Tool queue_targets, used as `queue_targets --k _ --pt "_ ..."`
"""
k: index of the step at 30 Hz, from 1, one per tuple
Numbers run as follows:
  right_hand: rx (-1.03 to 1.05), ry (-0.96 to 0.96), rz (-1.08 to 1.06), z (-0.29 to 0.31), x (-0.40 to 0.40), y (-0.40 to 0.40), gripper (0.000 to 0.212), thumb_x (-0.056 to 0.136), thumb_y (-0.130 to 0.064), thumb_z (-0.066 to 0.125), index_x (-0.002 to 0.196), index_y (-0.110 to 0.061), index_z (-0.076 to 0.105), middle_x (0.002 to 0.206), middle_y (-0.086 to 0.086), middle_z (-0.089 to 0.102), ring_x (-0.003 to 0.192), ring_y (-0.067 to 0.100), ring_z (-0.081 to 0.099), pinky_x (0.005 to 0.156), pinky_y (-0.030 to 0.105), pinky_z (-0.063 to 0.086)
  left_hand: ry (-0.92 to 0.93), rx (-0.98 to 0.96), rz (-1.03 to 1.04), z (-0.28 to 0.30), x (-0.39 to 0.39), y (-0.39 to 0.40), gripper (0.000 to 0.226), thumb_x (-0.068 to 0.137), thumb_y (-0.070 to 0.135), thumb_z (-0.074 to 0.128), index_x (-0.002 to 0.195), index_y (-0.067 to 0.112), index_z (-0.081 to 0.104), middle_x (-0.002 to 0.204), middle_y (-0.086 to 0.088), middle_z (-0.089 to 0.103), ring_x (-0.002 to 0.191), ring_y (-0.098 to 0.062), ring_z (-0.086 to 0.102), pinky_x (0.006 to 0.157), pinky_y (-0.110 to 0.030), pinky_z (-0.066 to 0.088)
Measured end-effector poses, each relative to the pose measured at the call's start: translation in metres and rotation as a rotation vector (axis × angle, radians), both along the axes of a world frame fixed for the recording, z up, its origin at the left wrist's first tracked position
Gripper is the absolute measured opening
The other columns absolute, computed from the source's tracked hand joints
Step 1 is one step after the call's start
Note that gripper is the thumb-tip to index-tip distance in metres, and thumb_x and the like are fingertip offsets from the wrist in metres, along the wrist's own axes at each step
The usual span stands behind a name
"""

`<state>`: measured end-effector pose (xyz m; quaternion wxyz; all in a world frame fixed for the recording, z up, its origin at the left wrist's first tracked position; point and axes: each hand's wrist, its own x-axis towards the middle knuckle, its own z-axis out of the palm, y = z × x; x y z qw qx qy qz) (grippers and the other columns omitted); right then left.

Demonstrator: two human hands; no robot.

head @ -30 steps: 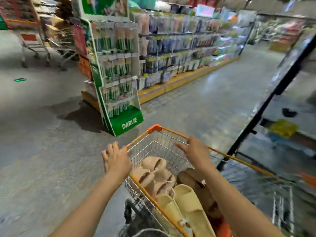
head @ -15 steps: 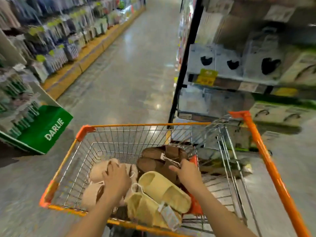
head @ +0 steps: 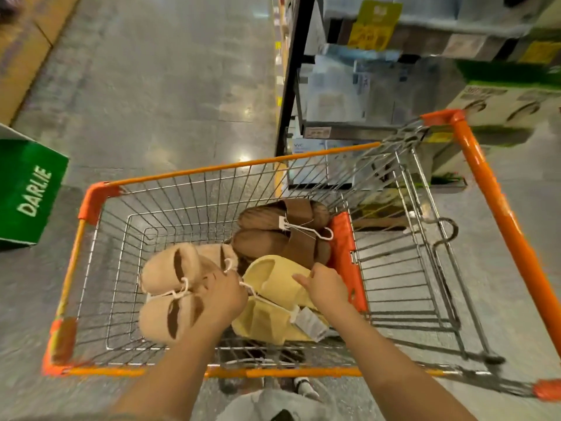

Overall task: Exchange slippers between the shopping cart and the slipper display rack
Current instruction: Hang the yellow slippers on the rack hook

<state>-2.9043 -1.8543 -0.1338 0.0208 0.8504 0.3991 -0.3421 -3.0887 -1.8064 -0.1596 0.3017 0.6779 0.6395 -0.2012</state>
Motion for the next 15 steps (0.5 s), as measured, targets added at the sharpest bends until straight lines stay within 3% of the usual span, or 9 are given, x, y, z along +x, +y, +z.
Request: queue_targets --k 3,6,9,11,13,15 --pt "-0.087 0.052 -0.031 -0.016 0.001 -0.002 0.033 0.086 -0.043 0.057 0.099 -0.013 0.062 0.103 0.007 0.066 0.1 0.029 0.061 0.082 0.035 0.048 -0.019 -0.03 -0.028 -0.008 0.009 0.003 0.042 0.088 0.025 0.042 0.127 0.01 0.045 0.133 -0.016 0.044 0.125 -0.035 0.039 0.099 -0.048 0.036" --pt "-0.171 0.13 -0.052 -0.04 0.004 -0.009 0.008 0.086 -0.023 0.053 0.079 -0.023 0.058 0.093 0.006 0.065 0.097 0.026 0.062 0.083 0.032 0.049 -0.049 -0.058 -0.044 -0.014 0.016 0.006 0.038 0.089 0.023 0.042 0.124 0.012 0.043 0.135 -0.014 0.042 0.127 -0.034 0.036 0.1 -0.048 0.033" --pt "-0.294 0.27 -0.079 -0.051 0.0 -0.018 0.028 0.091 -0.012 0.047 0.066 -0.025 0.042 0.075 0.002 0.05 0.091 0.017 0.049 0.065 0.018 0.042 -0.085 -0.095 -0.035 -0.022 0.016 0.01 0.034 0.087 0.021 0.041 0.121 0.016 0.045 0.139 -0.012 0.041 0.128 -0.035 0.036 0.101 -0.049 0.032" --pt "-0.364 0.353 -0.081 -0.058 -0.004 -0.023 0.015 0.091 -0.008 0.047 0.092 -0.013 0.06 0.088 0.005 0.058 0.098 0.021 0.052 0.069 0.023 0.043 -0.105 -0.123 -0.02 -0.03 0.012 0.013 0.036 0.085 0.021 0.04 0.12 0.016 0.048 0.141 -0.013 0.041 0.128 -0.036 0.038 0.101 -0.048 0.035" --pt "-0.393 0.395 -0.098 -0.065 -0.009 -0.028 0.029 0.088 -0.007 0.049 0.116 -0.002 0.056 0.093 0.008 0.059 0.097 0.025 0.055 0.078 0.031 0.046 -0.11 -0.15 -0.005 -0.037 0.007 0.016 0.031 0.08 0.025 0.038 0.105 0.016 0.055 0.133 -0.013 0.049 0.121 -0.035 0.045 0.097 -0.047 0.043" --pt "-0.365 0.431 -0.133 -0.077 -0.012 -0.031 0.032 0.088 -0.005 0.049 0.119 -0.002 0.052 0.097 0.012 0.056 0.101 0.029 0.057 0.09 0.038 0.049 -0.119 -0.17 0.012 -0.045 0.003 0.017 0.019 0.08 0.024 0.038 0.09 0.019 0.055 0.127 -0.011 0.055 0.116 -0.034 0.05 0.093 -0.047 0.047"
